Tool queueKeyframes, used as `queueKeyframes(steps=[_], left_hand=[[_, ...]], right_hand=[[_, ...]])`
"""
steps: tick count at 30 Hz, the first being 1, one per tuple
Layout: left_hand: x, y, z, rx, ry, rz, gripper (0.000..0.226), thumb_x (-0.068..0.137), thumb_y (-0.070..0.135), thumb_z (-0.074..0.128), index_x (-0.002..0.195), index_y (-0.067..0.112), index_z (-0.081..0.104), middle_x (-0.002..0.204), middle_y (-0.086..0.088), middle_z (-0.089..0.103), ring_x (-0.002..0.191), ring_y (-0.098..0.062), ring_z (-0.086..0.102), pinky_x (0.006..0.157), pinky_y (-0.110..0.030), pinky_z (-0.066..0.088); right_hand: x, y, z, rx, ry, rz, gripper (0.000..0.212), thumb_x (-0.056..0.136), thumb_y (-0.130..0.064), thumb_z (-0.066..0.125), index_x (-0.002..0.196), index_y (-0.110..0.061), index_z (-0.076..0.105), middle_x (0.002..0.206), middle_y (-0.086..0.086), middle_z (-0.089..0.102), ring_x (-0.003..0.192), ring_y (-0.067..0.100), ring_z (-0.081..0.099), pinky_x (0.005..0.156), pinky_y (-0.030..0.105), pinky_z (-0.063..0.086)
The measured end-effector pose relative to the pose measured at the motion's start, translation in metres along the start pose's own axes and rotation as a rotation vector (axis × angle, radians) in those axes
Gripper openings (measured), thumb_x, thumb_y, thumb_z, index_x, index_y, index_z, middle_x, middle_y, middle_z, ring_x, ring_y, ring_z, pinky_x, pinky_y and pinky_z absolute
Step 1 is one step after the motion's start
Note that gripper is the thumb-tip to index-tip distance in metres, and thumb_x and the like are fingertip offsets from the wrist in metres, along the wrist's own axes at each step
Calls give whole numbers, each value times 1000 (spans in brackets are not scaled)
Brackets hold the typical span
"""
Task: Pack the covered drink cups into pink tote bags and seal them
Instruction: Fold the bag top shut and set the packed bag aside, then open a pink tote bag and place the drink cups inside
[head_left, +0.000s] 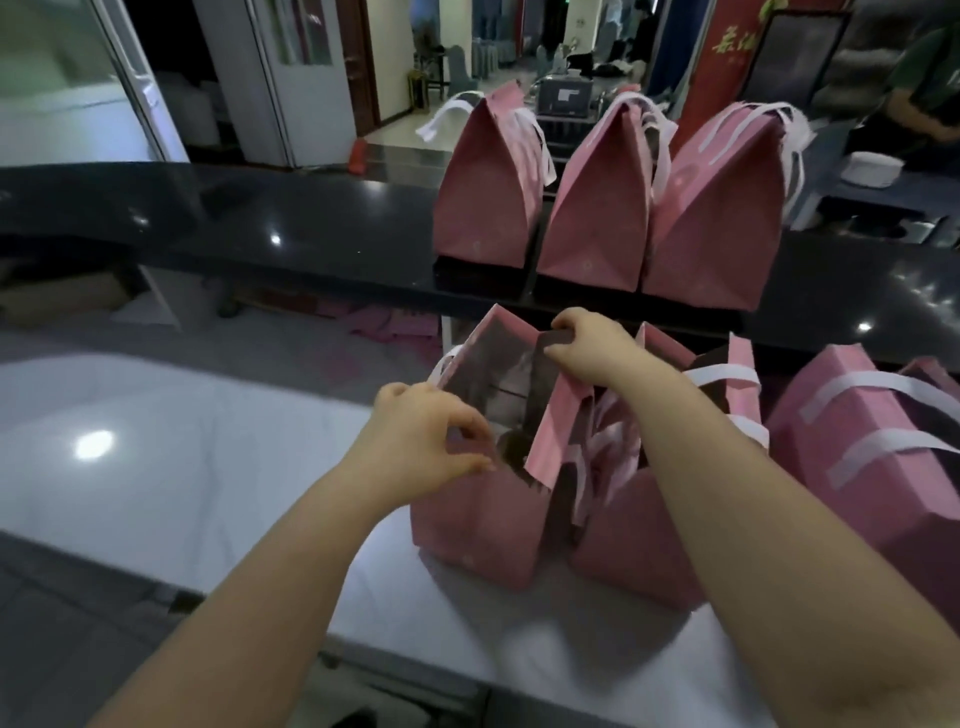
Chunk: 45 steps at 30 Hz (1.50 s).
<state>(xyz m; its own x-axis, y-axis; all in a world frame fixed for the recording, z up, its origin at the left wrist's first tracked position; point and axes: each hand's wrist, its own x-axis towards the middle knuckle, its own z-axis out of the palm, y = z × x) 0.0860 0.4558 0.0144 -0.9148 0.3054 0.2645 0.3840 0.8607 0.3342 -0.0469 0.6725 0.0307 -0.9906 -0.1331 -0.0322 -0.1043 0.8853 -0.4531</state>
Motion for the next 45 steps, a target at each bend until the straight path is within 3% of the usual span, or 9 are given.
queueKeyframes(steps=[5, 10, 15, 20, 25, 29, 34, 42, 45], left_hand=[[-18, -13, 2, 168, 222, -98, 13, 77, 18, 77, 76, 31, 75, 82, 13, 71, 93, -20, 62, 100, -43, 29], [-35, -58, -14, 157, 424, -308, 9, 78, 15, 80, 84, 22, 79, 103, 1, 72, 102, -28, 59, 89, -45, 43], [-58, -81, -7, -518, 497, -587, 18, 88, 21, 72, 106, 24, 73, 101, 8, 71, 93, -10, 66, 83, -27, 53], [-93, -75, 22, -981, 565, -681, 18, 96, 36, 59, 102, 23, 71, 96, 4, 75, 91, -12, 72, 75, -31, 61], [-106, -71, 44, -927, 600, -659, 25, 83, 13, 77, 100, 30, 71, 96, 7, 75, 91, -13, 72, 76, -29, 59], [-100, -71, 44, -999, 712, -719, 20, 85, 8, 74, 94, 26, 71, 89, 8, 76, 85, -11, 73, 71, -27, 61], [-112, -87, 36, -1063, 890, -823, 18, 87, 8, 73, 90, 26, 71, 84, 10, 75, 82, -9, 73, 68, -25, 60], [-193, -149, -19, -1036, 1186, -909, 17, 87, 15, 73, 89, 32, 75, 96, 9, 76, 93, -13, 73, 77, -34, 60], [-238, -171, -47, -975, 1291, -867, 29, 89, 10, 70, 81, 37, 77, 91, 12, 76, 86, -8, 73, 68, -25, 59]], right_hand=[[-11, -10, 1, 137, 23, -86, 37, 91, -29, 55, 128, -23, 56, 127, 7, 60, 119, 26, 52, 94, 34, 46], [-31, -22, 15, 266, -38, -187, 24, 91, -15, 54, 110, -23, 65, 110, 1, 66, 93, 17, 61, 71, 27, 45], [-41, -18, 28, 437, 113, -158, 25, 88, -7, 55, 100, -27, 66, 102, -1, 66, 89, 16, 62, 75, 30, 51], [-48, -6, 53, 934, 112, 60, 33, 88, -34, 69, 116, -18, 62, 109, -1, 65, 99, 17, 62, 86, 35, 53], [-63, -2, 99, 1150, 165, 148, 40, 84, -30, 75, 115, -8, 63, 101, 4, 69, 90, 18, 67, 75, 32, 54], [-73, -11, 123, 1203, 268, 92, 34, 92, -15, 65, 125, -9, 59, 116, 4, 67, 105, 16, 64, 89, 30, 53], [-80, -45, 140, 1289, 334, 132, 25, 97, -5, 53, 106, -24, 66, 107, -4, 70, 99, 13, 66, 86, 27, 54], [-95, -167, 172, 1320, 114, -36, 24, 95, -5, 56, 103, -24, 70, 100, -7, 74, 96, 12, 69, 80, 27, 57], [-103, -226, 197, 1337, 28, -110, 30, 95, 0, 54, 100, -27, 67, 99, -10, 74, 95, 8, 69, 79, 21, 55]])
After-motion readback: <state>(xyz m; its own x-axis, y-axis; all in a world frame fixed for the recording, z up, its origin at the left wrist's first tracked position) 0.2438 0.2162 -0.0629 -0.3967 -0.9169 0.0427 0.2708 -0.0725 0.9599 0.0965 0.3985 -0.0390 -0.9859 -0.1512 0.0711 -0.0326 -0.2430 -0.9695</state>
